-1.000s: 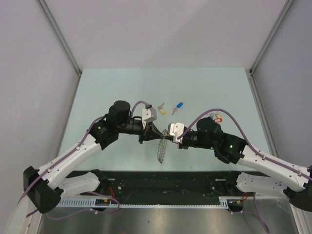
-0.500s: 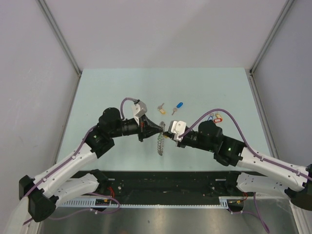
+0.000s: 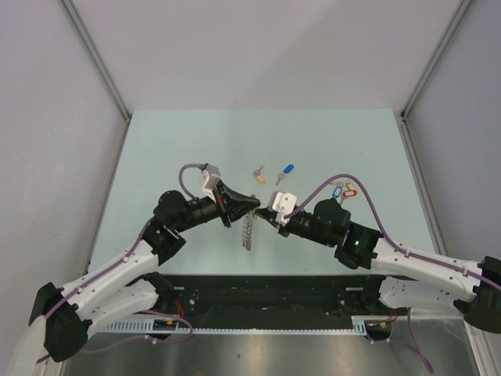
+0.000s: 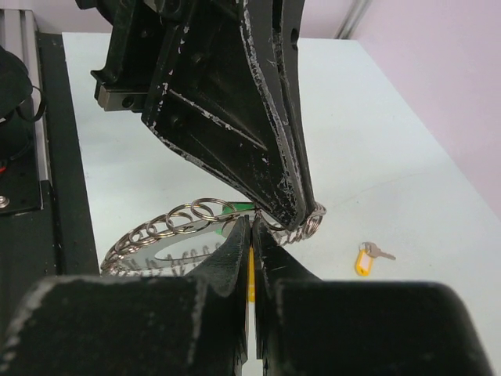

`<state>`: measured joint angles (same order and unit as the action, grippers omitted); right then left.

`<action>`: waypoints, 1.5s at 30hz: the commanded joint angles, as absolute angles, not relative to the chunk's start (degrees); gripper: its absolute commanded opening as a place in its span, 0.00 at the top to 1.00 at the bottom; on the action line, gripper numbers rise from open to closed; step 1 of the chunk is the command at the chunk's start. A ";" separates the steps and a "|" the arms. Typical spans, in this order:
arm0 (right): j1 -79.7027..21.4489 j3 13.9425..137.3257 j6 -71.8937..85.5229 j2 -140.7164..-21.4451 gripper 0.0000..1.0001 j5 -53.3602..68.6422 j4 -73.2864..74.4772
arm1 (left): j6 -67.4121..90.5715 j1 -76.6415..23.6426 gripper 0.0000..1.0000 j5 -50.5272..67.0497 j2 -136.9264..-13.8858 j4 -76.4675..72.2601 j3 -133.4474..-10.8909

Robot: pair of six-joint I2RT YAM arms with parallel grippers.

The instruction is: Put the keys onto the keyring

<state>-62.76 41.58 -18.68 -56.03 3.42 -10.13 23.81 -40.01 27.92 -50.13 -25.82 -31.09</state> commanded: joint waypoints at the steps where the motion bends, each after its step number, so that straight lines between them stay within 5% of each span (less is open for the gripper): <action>1: -64.07 44.45 -21.87 -55.72 1.00 7.03 -7.68 | 21.11 -40.08 0.91 26.19 -47.29 -30.08 -32.95; 8: -63.28 51.49 -28.46 -57.57 1.00 8.26 5.26 | 10.03 -37.53 0.68 28.47 -42.54 -9.62 -37.87; 16: -62.49 56.07 -32.17 -58.62 1.00 9.05 12.56 | -7.28 -32.70 0.48 49.47 -52.62 12.55 -50.88; 28: -63.19 56.87 -33.22 -58.71 1.00 9.40 13.97 | -21.79 -34.10 0.50 54.67 -62.75 33.65 -62.49; 45: -64.51 56.87 -33.31 -59.77 1.00 9.76 14.33 | -25.14 -36.56 0.67 53.88 -70.05 38.49 -66.09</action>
